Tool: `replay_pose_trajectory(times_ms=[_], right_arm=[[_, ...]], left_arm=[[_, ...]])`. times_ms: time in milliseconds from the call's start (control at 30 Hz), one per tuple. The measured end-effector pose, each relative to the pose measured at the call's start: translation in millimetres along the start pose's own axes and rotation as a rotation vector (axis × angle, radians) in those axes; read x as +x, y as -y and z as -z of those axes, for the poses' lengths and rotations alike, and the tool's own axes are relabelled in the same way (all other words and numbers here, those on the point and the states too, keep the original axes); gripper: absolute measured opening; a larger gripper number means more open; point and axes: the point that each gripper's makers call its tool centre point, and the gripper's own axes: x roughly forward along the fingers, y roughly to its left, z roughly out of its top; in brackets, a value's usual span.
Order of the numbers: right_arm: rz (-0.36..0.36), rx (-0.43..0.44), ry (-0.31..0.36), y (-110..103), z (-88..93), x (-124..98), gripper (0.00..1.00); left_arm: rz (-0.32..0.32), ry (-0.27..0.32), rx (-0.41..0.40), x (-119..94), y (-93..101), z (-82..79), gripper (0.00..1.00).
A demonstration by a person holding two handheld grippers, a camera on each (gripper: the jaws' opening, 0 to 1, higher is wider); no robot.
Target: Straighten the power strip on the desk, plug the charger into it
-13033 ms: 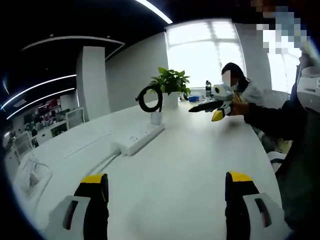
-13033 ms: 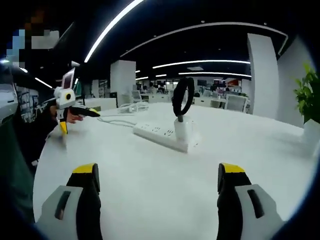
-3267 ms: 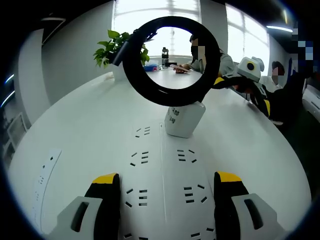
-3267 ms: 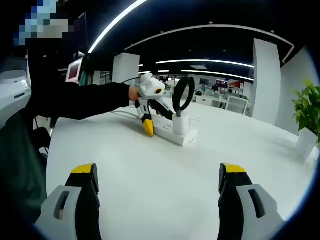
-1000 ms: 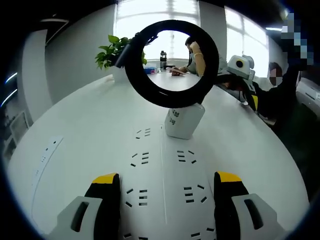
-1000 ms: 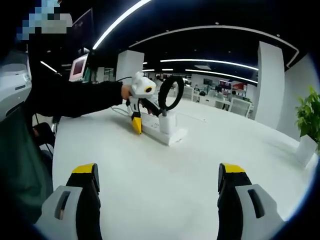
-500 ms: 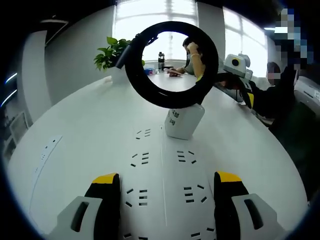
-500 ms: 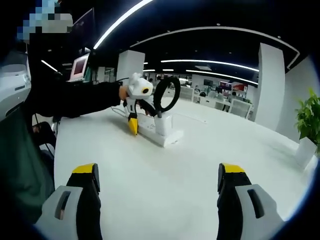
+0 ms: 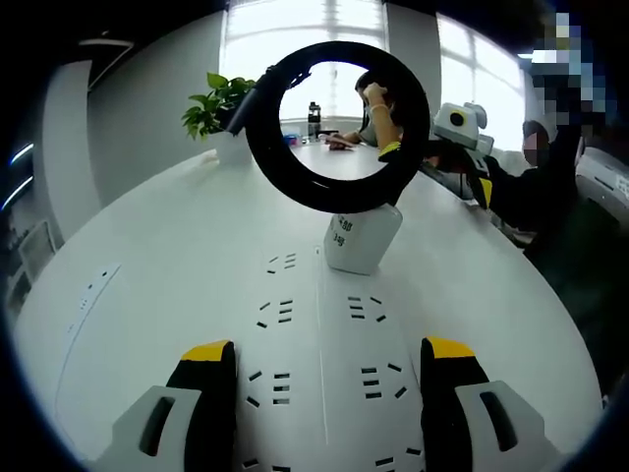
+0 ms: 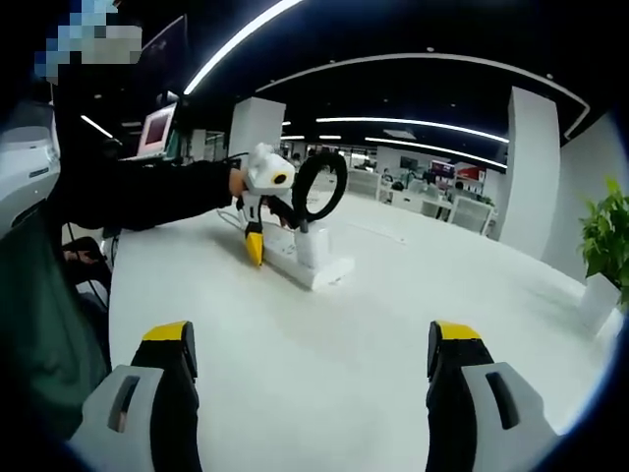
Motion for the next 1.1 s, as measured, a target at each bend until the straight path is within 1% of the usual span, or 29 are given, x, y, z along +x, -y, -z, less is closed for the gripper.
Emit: replay_pose_trajectory(times_ms=[400, 467, 500, 567, 767, 1100], right_arm=[[-0.031, 0.027, -0.009, -8.9, 3.7, 1.2, 1.00], [-0.042, 0.034, -0.013, -11.7, 5.1, 0.9, 1.00], [-0.062, 0.055, -0.009, -15.3, 5.6, 0.3, 1.00], [-0.081, 0.072, -0.005, -18.5, 6.1, -1.1, 1.00], [-0.078, 0.066, -0.019, -18.4, 9.8, -2.6, 1.00], [-0.079, 0.060, -0.019, -24.1, 8.4, -3.2, 1.00]], left_arm=[[-0.004, 0.002, -0.004, -4.5, 8.0, 4.3, 0.77], [-0.006, 0.009, -0.006, -5.2, 8.2, 4.6, 0.77], [-0.005, 0.016, -0.006, -5.8, 9.2, 4.8, 0.77], [-0.005, 0.020, -0.008, -6.2, 9.8, 4.5, 0.77], [-0.005, 0.017, -0.007, -7.4, 12.1, 5.3, 0.77], [-0.003, 0.022, -0.007, -10.5, 19.4, 7.1, 0.77]])
